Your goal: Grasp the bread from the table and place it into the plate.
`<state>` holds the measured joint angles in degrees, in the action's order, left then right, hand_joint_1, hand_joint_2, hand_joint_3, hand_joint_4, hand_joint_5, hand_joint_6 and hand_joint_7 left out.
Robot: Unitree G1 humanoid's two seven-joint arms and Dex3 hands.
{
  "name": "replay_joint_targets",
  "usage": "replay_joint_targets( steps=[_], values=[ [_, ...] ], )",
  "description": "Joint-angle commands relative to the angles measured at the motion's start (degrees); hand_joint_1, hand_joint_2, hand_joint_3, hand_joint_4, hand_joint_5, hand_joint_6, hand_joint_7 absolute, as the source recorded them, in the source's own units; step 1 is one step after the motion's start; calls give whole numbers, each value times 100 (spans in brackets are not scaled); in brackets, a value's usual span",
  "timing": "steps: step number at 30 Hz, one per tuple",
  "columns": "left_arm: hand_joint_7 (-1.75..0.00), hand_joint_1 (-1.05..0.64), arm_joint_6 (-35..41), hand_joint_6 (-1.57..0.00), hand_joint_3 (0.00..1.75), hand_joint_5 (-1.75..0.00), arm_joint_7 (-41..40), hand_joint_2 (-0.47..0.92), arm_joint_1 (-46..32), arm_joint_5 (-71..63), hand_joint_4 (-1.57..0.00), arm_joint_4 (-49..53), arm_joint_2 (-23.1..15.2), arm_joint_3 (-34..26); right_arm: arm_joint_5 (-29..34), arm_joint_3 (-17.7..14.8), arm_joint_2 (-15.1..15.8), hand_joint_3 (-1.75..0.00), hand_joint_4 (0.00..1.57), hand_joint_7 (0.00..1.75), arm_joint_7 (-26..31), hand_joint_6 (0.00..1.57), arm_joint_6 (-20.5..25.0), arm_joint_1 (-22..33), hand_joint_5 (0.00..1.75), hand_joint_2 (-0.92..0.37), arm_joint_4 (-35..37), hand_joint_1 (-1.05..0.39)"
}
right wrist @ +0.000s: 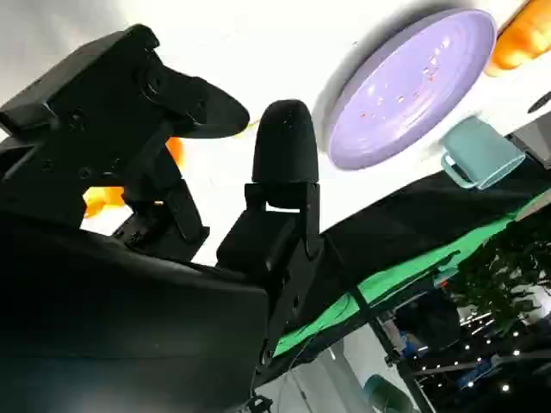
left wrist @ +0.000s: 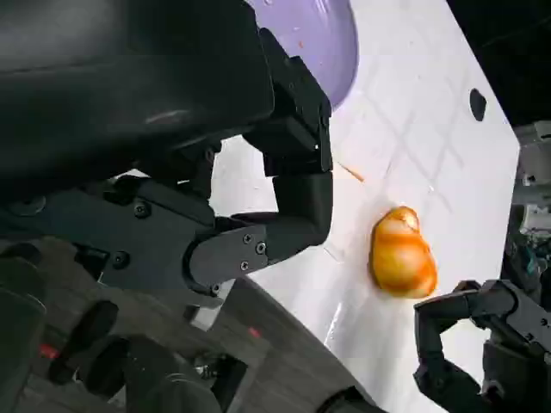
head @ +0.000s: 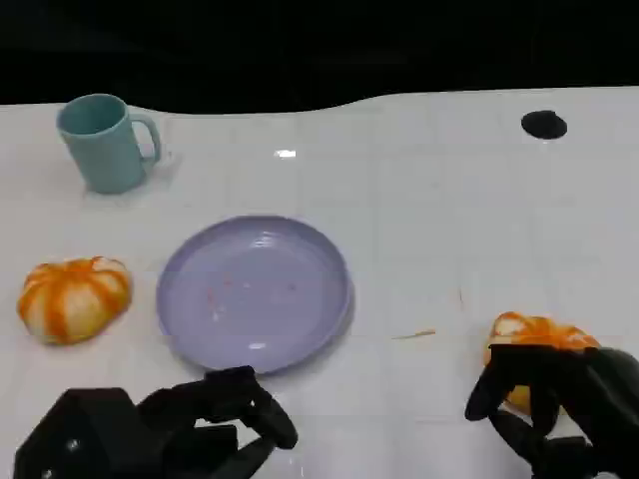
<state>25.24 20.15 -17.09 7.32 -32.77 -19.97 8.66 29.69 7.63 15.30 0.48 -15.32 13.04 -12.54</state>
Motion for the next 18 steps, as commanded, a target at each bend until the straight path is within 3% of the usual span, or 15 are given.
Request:
replay_joint_targets(
  steps=[1, 18],
  values=[
    [-145, -35, 53, -58, 53, -175, 6, 92, -25, -17, -62, -77, -48, -31, -41, -61, 69, -104, 92, 104, 33, 94, -37, -2, 166, -39, -15, -10],
    [-145, -35, 91, -59, 53, -175, 1, 92, -39, 10, -63, -126, -10, -38, -80, -68, 75, -100, 92, 104, 12, 94, -64, 26, 166, -41, -11, -10]
  ],
)
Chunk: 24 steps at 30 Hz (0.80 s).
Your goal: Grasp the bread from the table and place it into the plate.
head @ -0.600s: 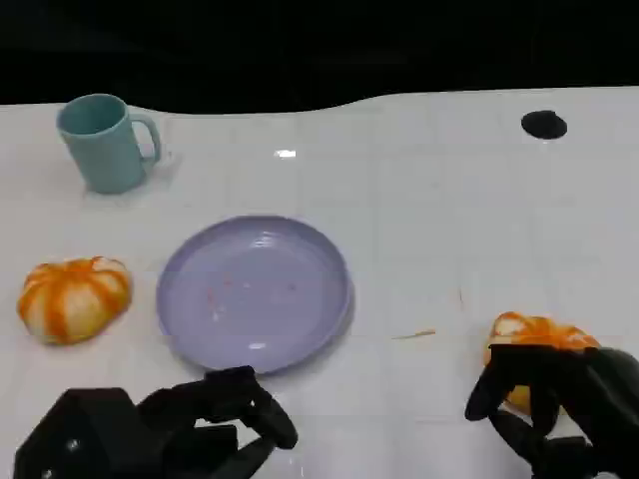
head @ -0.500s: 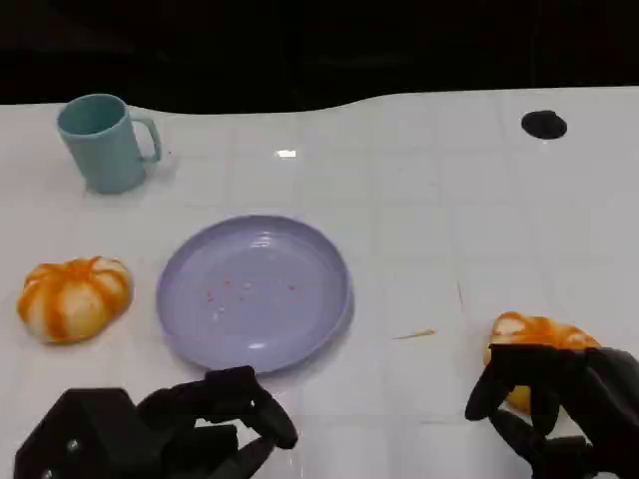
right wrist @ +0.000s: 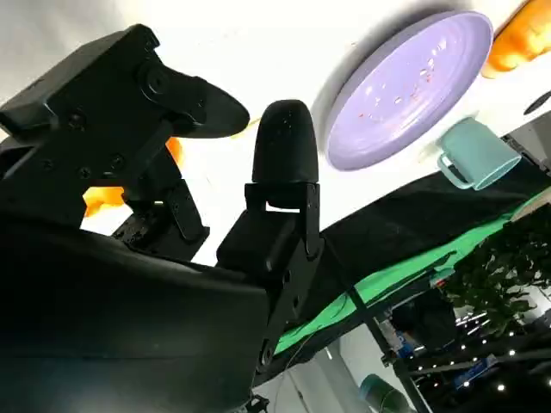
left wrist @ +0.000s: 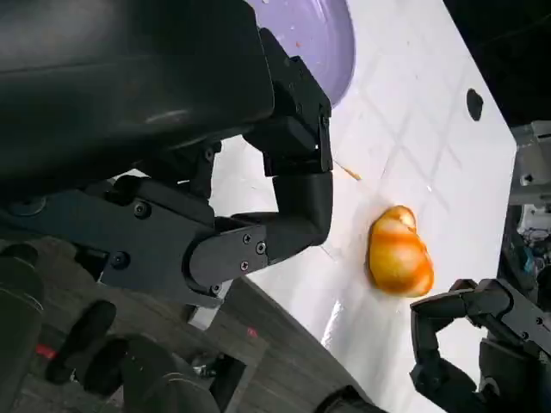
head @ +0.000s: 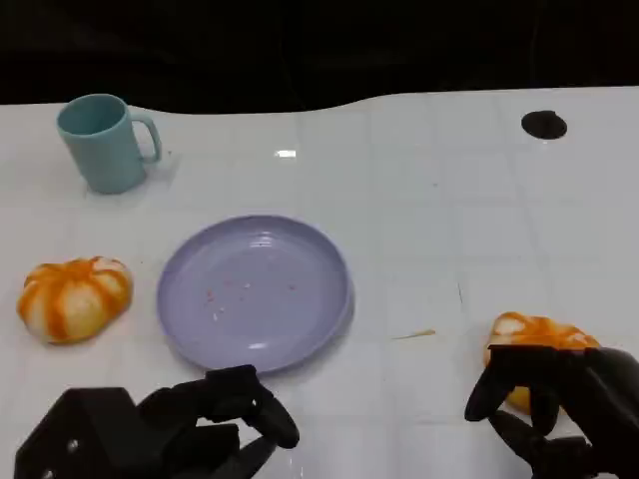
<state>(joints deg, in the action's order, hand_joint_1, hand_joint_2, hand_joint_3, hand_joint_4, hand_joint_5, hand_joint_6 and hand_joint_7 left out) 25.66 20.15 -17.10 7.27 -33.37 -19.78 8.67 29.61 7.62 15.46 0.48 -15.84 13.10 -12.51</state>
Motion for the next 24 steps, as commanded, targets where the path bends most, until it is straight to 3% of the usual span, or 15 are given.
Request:
replay_joint_targets(
  steps=[1, 11, 16, 19, 24],
  values=[
    [-145, -34, 67, -58, 53, -175, -1, 92, -38, 21, -64, -72, -26, -43, -66, -66, 61, -100, 92, 104, 12, 94, -8, 20, 166, -41, -15, -10],
    [-144, -34, 85, -58, 52, -175, -2, 92, -52, 8, -63, -96, -34, -46, -89, -79, 37, -98, 92, 99, -5, 94, 48, 34, 165, -42, -76, -9],
    [-144, -35, 93, -58, 52, -175, -4, 92, -48, -6, -62, -88, -37, -35, -53, -118, 6, -100, 88, 78, 113, 99, 13, 30, 166, -39, -124, -7],
    [-144, -35, 82, -58, 52, -175, -3, 92, -37, -8, -62, -63, -29, -31, 10, -136, -5, -100, 84, 66, 152, 99, 90, 36, 136, -36, -203, -11],
    [-144, -35, 42, -58, 52, -175, 10, 92, -45, -7, -63, -43, -34, -38, 282, -157, 14, -88, 78, 49, 261, 93, 222, 61, 111, -40, -342, -19]
  ],
)
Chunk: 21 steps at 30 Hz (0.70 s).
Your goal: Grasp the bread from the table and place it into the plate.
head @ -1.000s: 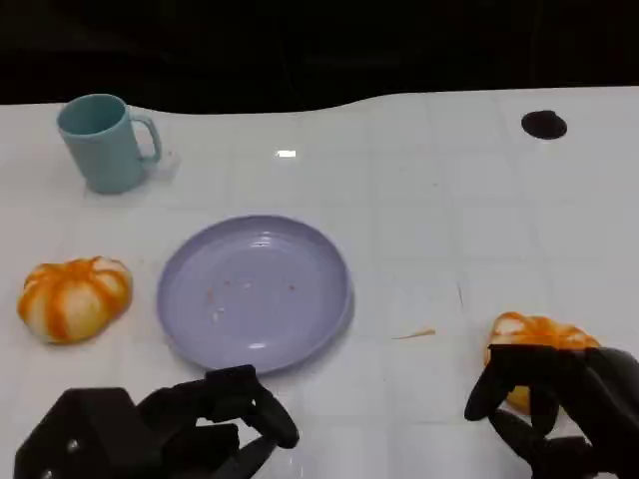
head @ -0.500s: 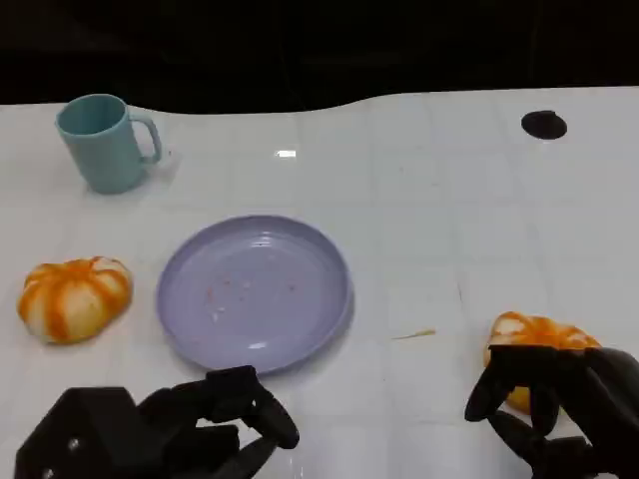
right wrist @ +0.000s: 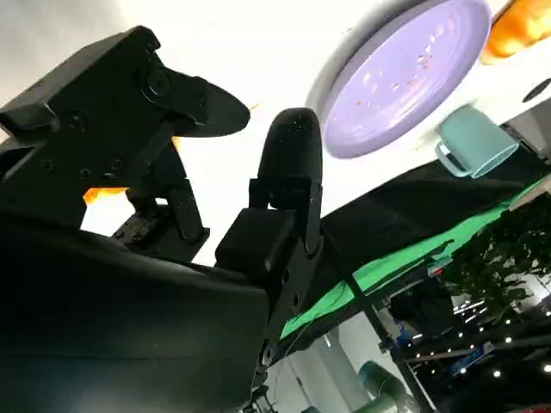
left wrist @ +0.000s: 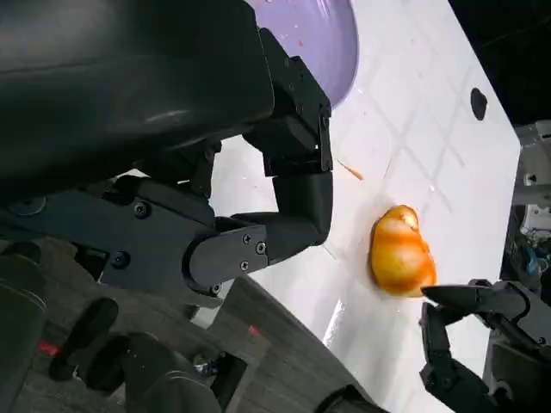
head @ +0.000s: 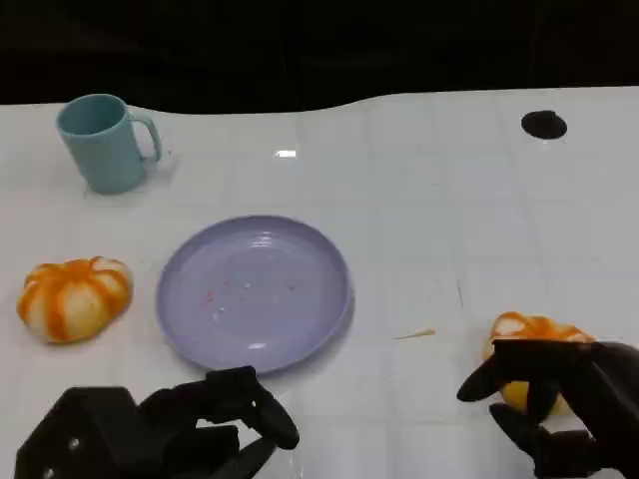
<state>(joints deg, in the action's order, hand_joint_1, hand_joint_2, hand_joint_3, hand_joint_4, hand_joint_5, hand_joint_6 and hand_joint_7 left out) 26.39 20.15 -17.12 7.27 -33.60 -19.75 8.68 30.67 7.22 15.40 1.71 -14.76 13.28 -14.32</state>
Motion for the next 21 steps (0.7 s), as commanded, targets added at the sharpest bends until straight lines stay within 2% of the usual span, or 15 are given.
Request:
replay_joint_targets(
  steps=[1, 3, 6, 8, 10, 11, 14, 21],
  values=[
    [-144, -35, -27, -59, 52, -175, 9, 92, -45, -4, -63, -21, -36, -42, 268, -125, 36, -83, 77, 46, 175, 92, 126, 44, 106, -42, -183, -21],
    [-144, -34, -23, -59, 52, -175, 13, 92, -45, -2, -63, -20, -42, -46, 464, -138, 79, -62, 72, 34, 162, 87, 232, 46, 91, -53, -263, -25],
    [-144, -35, -79, -59, 52, -175, 26, 92, -55, -13, -63, 5, -54, -50, 780, -167, 138, -25, 56, 14, -28, 76, 584, 73, 68, -76, -529, -35],
    [-143, -36, -117, -59, 52, -175, 31, 92, -60, -33, -63, 12, -70, -46, 876, -180, 156, -12, 47, 6, -118, 69, 744, 79, 57, -83, -657, -40],
    [-143, -35, -128, -59, 53, -175, 34, 92, -67, -22, -63, 18, -65, -55, 952, -199, 176, -8, 44, 4, -210, 67, 877, 79, 54, -85, -770, -42],
    [-143, -34, -105, -59, 53, -175, 31, 92, -71, -6, -63, 14, -57, -63, 1021, -213, 203, -7, 36, 2, -308, 60, 982, 78, 49, -86, -864, -45],
    [-143, -34, -42, -59, 52, -175, 11, 92, -74, 7, -63, -11, -48, -73, 1395, -202, 286, -4, 23, 0, -630, 48, 1339, 71, 44, -88, -1134, -52],
    [-143, -35, -9, -59, 52, -175, -6, 92, -89, -20, -63, -78, -55, -53, 1923, -138, 420, -1, 2, 0, -1534, 30, 2015, 71, 43, -89, -1621, -59]
  ],
)
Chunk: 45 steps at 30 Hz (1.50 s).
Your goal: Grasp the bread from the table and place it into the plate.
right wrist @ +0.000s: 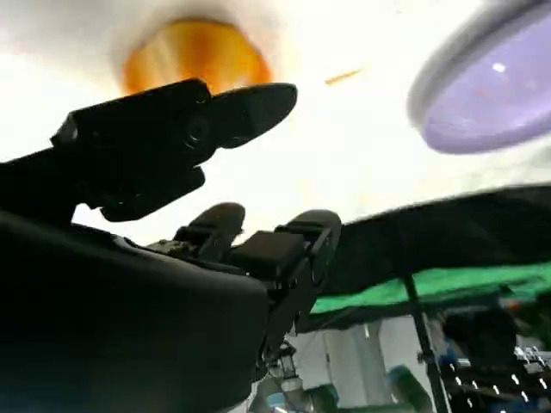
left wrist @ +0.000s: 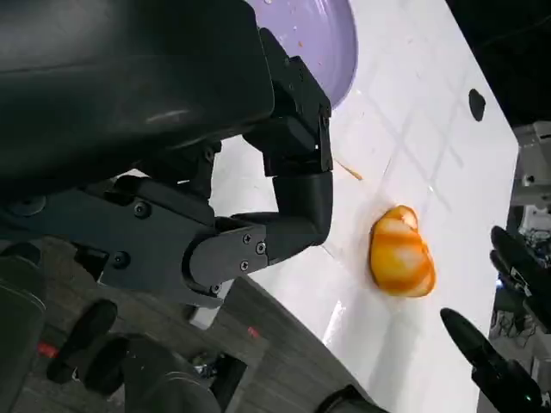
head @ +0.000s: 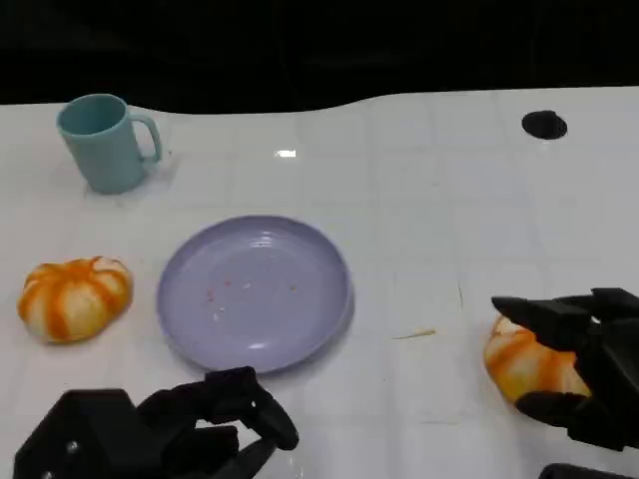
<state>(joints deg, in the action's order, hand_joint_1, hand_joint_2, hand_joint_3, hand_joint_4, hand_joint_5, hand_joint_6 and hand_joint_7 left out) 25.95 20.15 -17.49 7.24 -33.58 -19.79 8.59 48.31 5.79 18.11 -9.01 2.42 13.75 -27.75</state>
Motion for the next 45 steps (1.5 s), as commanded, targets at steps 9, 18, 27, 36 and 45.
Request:
replay_joint_targets(
  steps=[9, 18, 27, 36, 45],
  values=[
    [-144, -36, 161, -59, 52, -175, -22, 92, -37, 5, -64, -227, -37, -44, 786, 218, 287, 0, 1, 1, -1363, 24, 759, -132, 30, -87, -387, -61],
    [-145, -35, 109, -58, 53, -175, 8, 92, 12, -28, -64, -155, -39, -28, 1101, 540, 325, -1, 2, 1, -1543, 24, 965, -738, 33, -89, 497, -60],
    [-145, -35, 157, -59, 53, -175, -31, 92, 6, -37, -63, -161, -6, -21, 1198, 811, 367, -1, 6, 1, -1207, 26, 957, -1228, 31, -92, 1463, -61],
    [-146, -36, 98, -58, 53, -175, -31, 92, 7, -67, -62, -140, -5, -6, 1304, 1292, 299, -8, 9, 1, -917, 26, 1092, -1926, 27, -92, 2794, -64],
    [-146, -37, -110, -59, 53, -175, -10, 92, -12, -116, -63, -63, -25, 14, 864, 1516, 134, -20, 42, 3, -374, 47, 1087, -2484, 16, -92, 4024, -58]
  ],
)
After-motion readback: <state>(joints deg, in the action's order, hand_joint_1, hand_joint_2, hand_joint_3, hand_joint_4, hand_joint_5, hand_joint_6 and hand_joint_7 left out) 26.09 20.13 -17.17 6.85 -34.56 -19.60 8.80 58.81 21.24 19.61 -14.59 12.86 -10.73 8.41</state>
